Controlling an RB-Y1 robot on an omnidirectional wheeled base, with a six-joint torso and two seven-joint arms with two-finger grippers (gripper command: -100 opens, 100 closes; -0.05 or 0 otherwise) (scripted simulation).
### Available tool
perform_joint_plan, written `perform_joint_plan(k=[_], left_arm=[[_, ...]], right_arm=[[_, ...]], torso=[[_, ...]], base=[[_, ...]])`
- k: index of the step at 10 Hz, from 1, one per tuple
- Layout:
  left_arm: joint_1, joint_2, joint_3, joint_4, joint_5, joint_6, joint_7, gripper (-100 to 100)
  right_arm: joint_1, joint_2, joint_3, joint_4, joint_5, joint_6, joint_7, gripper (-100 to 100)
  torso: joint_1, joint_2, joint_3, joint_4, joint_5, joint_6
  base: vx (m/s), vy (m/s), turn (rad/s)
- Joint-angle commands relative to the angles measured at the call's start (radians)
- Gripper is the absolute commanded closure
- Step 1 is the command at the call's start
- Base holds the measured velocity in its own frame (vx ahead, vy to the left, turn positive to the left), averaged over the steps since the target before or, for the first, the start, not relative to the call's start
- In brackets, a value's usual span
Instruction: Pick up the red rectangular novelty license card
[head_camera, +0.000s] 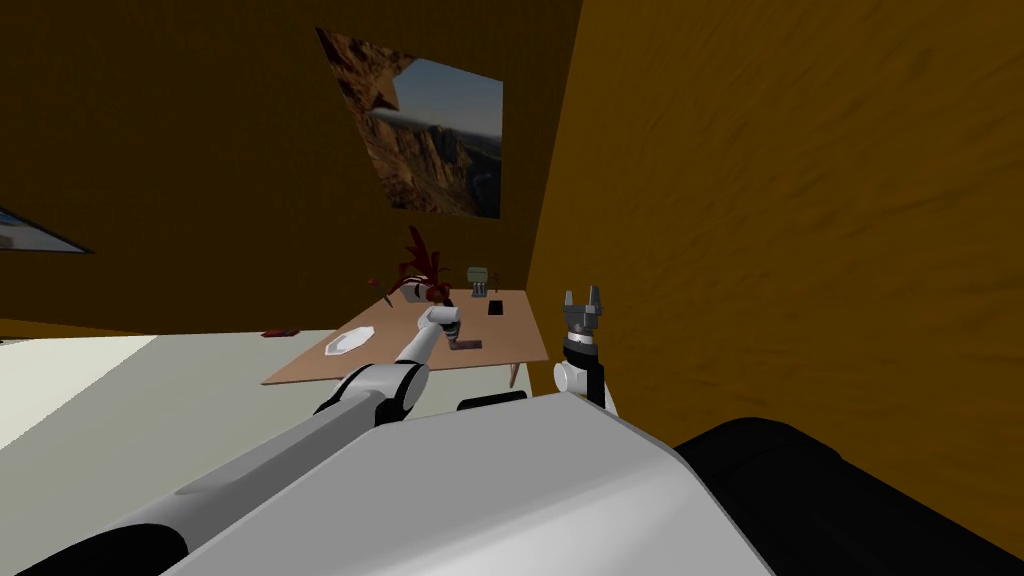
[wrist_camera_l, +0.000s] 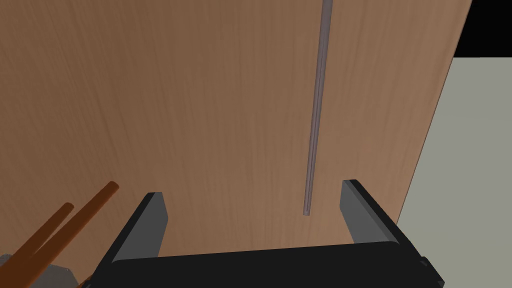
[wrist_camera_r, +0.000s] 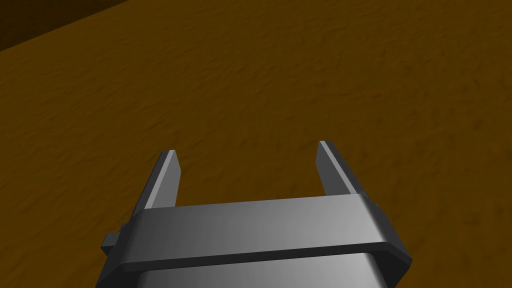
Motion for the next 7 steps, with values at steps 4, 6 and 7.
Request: perform_joint_plan(k=[4,6,7], left_arm=[[-0.053,-0.04,0.027,0.126,-0.016,0.112,0.014,-100],[-0.068,-0.06,0.035,0.16,-0.021,0.14,0.017,-100],[-0.074,-0.072,0.038,0.174,-0.023,0.152,0.019,-100]], right_arm=[[0.0,0.0,0.0,0.0,0.0,0.0,0.0,0],[0.0,0.0,0.0,0.0,0.0,0.0,0.0,0],[0.0,0.0,0.0,0.0,0.0,0.0,0.0,0]], torso=[[0.0,0.0,0.0,0.0,0.0,0.0],[0.0,0.0,0.0,0.0,0.0,0.0],[0.0,0.0,0.0,0.0,0.0,0.0]], base=[[0.046,-0.02,-0.048],[0.038,-0.016,-0.028],[0.031,-0.014,-0.023]])
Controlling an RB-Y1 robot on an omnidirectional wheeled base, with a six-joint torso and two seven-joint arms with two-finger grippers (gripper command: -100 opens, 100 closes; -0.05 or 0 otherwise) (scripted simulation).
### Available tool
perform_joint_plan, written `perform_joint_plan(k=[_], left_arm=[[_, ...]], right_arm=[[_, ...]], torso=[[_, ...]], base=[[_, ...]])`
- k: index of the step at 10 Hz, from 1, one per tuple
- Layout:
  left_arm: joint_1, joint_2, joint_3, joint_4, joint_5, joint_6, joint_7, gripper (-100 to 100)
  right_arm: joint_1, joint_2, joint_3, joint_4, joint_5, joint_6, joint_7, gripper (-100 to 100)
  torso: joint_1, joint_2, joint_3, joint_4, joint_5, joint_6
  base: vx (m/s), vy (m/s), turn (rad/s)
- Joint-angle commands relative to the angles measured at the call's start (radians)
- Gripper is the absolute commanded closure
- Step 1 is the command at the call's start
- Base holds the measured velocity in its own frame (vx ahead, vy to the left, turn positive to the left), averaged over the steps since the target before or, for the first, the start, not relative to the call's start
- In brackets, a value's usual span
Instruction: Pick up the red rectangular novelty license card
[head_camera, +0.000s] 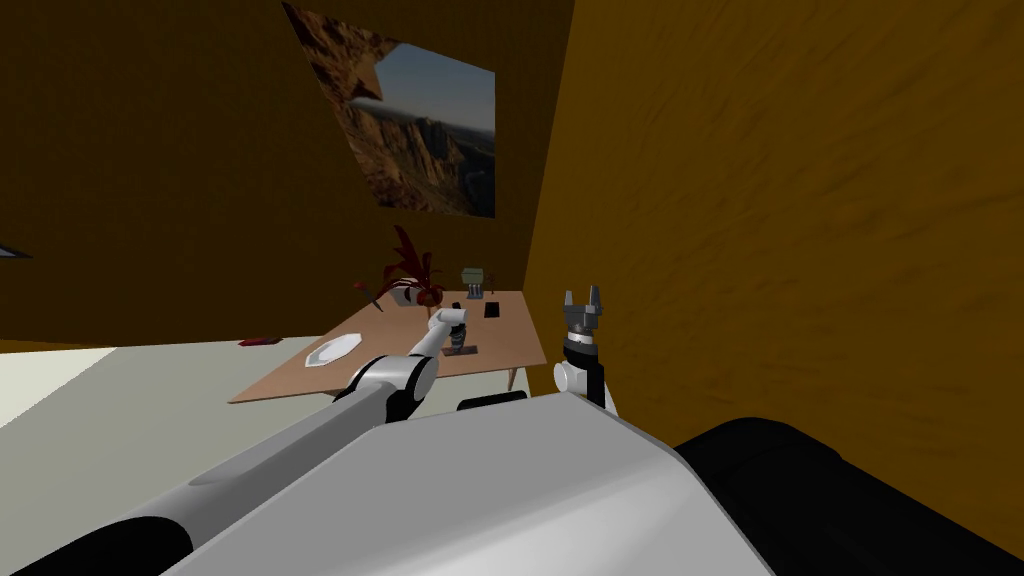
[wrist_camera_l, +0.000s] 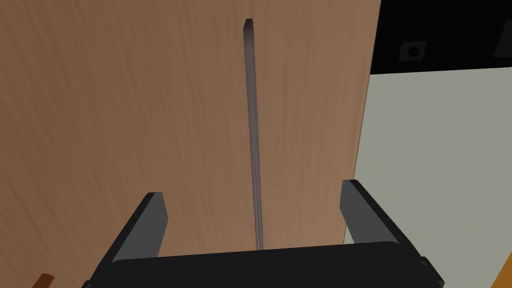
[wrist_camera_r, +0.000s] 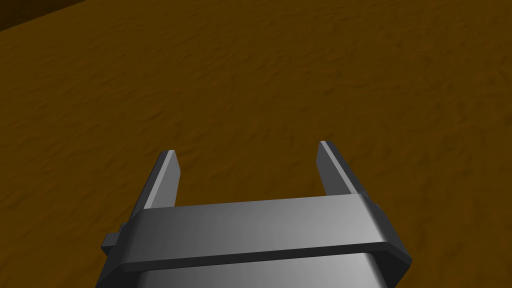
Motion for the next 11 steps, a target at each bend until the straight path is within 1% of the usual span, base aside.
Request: perform_joint_plan(k=[1,2,3,5,6,7,11], left_arm=[[0.0,0.0,0.0,0.0,0.0,0.0,0.0,-100],[-0.001,-0.001,0.001,0.004,0.0,0.001,0.0,0],[0.014,-0.002,-0.002,0.017,-0.001,-0.028,-0.002,-100],[0.034,-0.004,-0.005,0.034,-0.001,-0.064,-0.004,-100],[0.022,-0.003,-0.003,0.038,-0.001,-0.053,-0.002,-100],[0.022,-0.003,-0.004,0.04,-0.001,-0.059,-0.002,100],[0.023,-0.004,-0.004,0.041,0.0,-0.056,-0.002,100]], right_arm=[[0.0,0.0,0.0,0.0,0.0,0.0,0.0,0],[0.0,0.0,0.0,0.0,0.0,0.0,0.0,0],[0.0,0.0,0.0,0.0,0.0,0.0,0.0,0],[0.0,0.0,0.0,0.0,0.0,0.0,0.0,0],[0.0,0.0,0.0,0.0,0.0,0.0,0.0,0],[0.0,0.0,0.0,0.0,0.0,0.0,0.0,0],[0.0,0.0,0.0,0.0,0.0,0.0,0.0,0]], torso=[[0.0,0.0,0.0,0.0,0.0,0.0],[0.001,0.001,0.001,0.0,0.0,0.0],[0.001,0.002,0.001,0.0,0.0,0.0],[0.001,0.001,0.0,0.0,0.0,0.0],[0.001,0.0,0.0,0.0,0.0,0.0],[0.001,0.001,0.0,0.0,0.0,0.0],[0.002,-0.001,-0.001,0.0,0.001,0.0]], base=[[0.014,-0.006,-0.005],[0.0,0.0,0.0],[0.021,-0.003,-0.009],[0.035,-0.006,-0.008],[0.017,-0.003,0.001],[0.0,0.0,0.0],[0.0,0.0,0.0]])
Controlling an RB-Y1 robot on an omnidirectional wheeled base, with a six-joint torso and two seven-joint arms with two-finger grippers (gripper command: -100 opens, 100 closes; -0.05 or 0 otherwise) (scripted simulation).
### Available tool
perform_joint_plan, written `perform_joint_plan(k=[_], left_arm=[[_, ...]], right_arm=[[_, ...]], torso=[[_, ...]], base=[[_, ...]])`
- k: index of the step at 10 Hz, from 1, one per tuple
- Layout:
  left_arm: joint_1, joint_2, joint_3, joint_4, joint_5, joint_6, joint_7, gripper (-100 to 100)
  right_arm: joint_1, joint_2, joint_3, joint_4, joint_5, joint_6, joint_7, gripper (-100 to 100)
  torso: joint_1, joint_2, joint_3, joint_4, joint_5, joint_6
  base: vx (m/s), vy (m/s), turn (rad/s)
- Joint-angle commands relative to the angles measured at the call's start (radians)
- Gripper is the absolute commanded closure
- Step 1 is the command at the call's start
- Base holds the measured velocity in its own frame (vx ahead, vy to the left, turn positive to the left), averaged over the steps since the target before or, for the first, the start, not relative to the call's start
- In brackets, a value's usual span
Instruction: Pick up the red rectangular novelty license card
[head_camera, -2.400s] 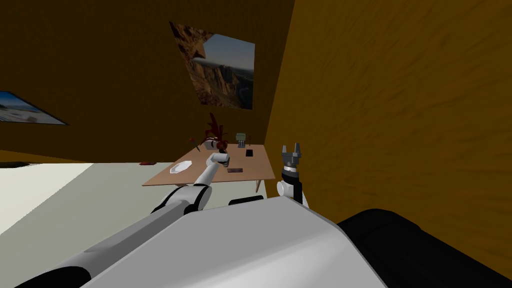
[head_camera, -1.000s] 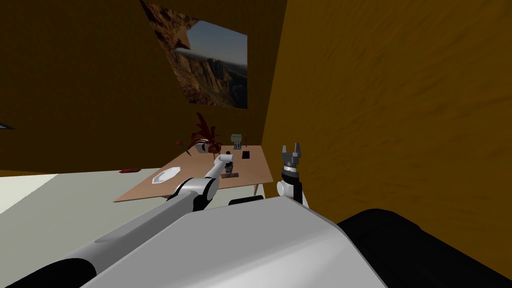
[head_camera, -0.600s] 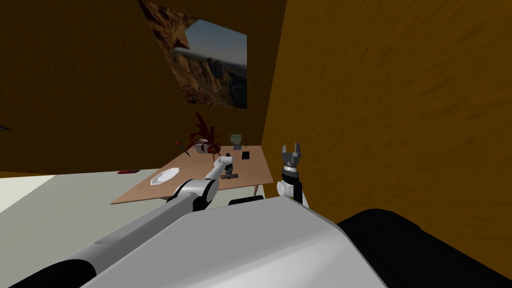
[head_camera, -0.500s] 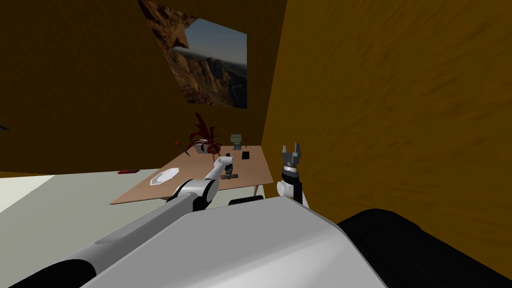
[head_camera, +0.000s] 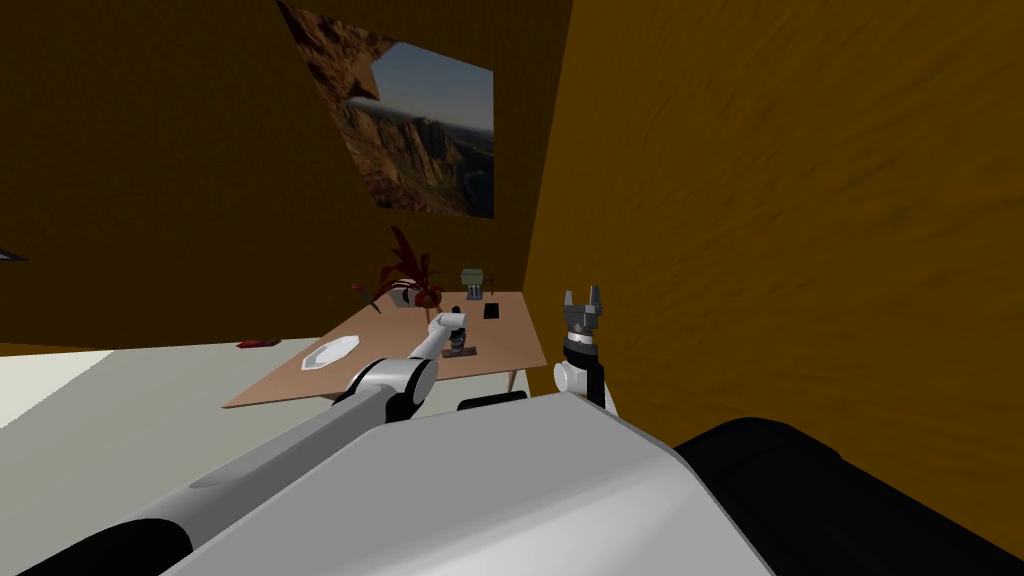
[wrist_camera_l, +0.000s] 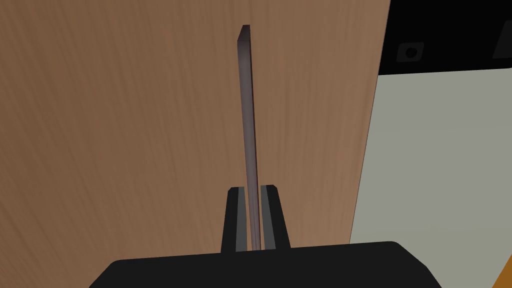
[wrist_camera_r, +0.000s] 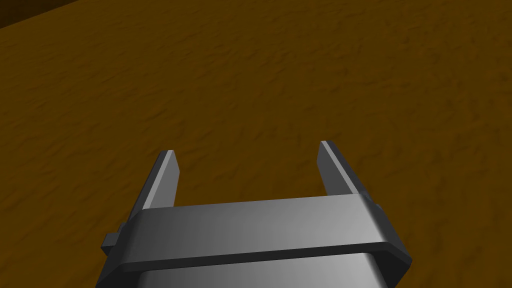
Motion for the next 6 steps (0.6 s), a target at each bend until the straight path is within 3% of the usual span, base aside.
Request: perform_joint_plan(k=[1,2,4,5,6], left_arm=[[0.0,0.0,0.0,0.0,0.0,0.0,0.0,0],[-0.012,0.002,0.002,-0.027,0.0,0.035,0.001,100],[-0.02,0.003,0.003,-0.034,0.0,0.049,0.002,100],[-0.028,0.004,0.004,-0.012,0.001,0.031,0.002,100],[-0.027,0.004,0.004,-0.016,0.001,0.036,0.002,0]], right_arm=[[0.0,0.0,0.0,0.0,0.0,0.0,0.0,0],[0.0,0.0,0.0,0.0,0.0,0.0,0.0,0],[0.0,0.0,0.0,0.0,0.0,0.0,0.0,0],[0.0,0.0,0.0,0.0,0.0,0.0,0.0,0],[0.0,0.0,0.0,0.0,0.0,0.0,0.0,0]], torso=[[0.0,0.0,0.0,0.0,0.0,0.0],[0.0,0.0,0.0,0.0,0.0,0.0],[0.0,0.002,0.001,0.001,0.0,0.0],[0.0,0.002,0.002,0.001,0.0,0.0],[0.0,0.001,0.001,0.001,0.0,0.0]], base=[[0.0,0.0,0.0],[-0.018,0.004,0.004],[-0.034,0.006,0.003],[-0.008,0.002,-0.001],[0.0,0.0,0.0]])
